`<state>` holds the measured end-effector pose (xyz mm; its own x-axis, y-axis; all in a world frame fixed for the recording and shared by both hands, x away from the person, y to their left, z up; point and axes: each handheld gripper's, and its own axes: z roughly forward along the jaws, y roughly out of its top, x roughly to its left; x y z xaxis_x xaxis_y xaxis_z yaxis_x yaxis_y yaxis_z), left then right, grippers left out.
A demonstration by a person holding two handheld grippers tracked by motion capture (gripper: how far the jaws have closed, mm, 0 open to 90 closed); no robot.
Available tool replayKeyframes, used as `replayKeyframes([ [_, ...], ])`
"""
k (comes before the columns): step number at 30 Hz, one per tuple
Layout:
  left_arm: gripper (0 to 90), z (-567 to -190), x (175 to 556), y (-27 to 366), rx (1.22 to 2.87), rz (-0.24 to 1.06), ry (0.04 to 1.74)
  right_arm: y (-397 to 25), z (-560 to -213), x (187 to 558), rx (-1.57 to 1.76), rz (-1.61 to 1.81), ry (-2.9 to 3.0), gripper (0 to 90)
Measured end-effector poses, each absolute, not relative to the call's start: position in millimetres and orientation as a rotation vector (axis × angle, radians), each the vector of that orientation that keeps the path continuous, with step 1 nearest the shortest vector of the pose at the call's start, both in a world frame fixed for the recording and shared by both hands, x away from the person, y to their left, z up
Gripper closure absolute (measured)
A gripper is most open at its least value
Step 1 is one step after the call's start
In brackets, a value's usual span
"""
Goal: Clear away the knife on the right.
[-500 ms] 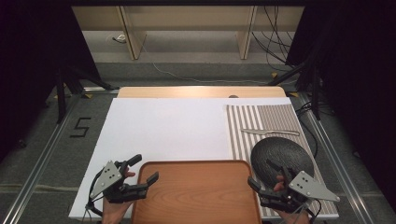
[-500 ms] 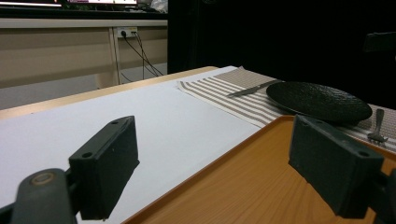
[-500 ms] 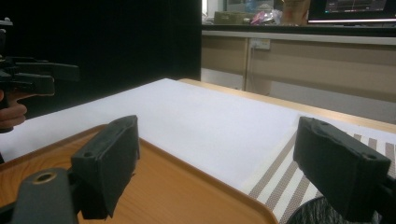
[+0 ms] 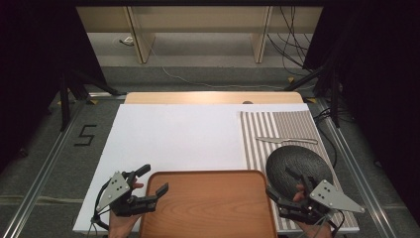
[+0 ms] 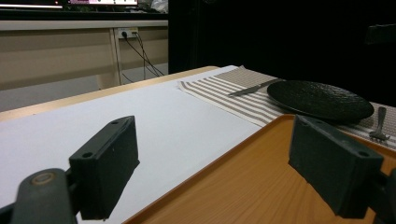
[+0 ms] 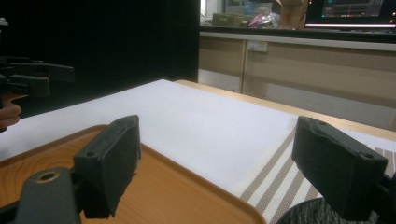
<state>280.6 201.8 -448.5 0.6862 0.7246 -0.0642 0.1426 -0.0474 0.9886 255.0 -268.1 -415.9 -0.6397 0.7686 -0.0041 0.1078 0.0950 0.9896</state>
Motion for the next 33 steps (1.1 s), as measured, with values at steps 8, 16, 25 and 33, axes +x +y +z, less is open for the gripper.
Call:
replayKeyframes([
  [8, 15.7, -449, 281, 202, 1.579, 0.548, 0.731, -274, -411, 259, 0.871, 1.556, 1.838, 16.5],
  [16, 15.7, -449, 281, 202, 1.583, 0.552, 0.729, -274, -404, 267, 0.850, 1.468, 1.914, 16.9],
  [25, 15.9, -449, 280, 204, 1.576, 0.556, 0.731, -279, -395, 278, 0.828, 1.357, 1.981, 18.5],
  [33, 15.9, -449, 281, 203, 1.583, 0.557, 0.729, -291, -388, 298, 0.877, 1.244, 2.045, 18.7],
])
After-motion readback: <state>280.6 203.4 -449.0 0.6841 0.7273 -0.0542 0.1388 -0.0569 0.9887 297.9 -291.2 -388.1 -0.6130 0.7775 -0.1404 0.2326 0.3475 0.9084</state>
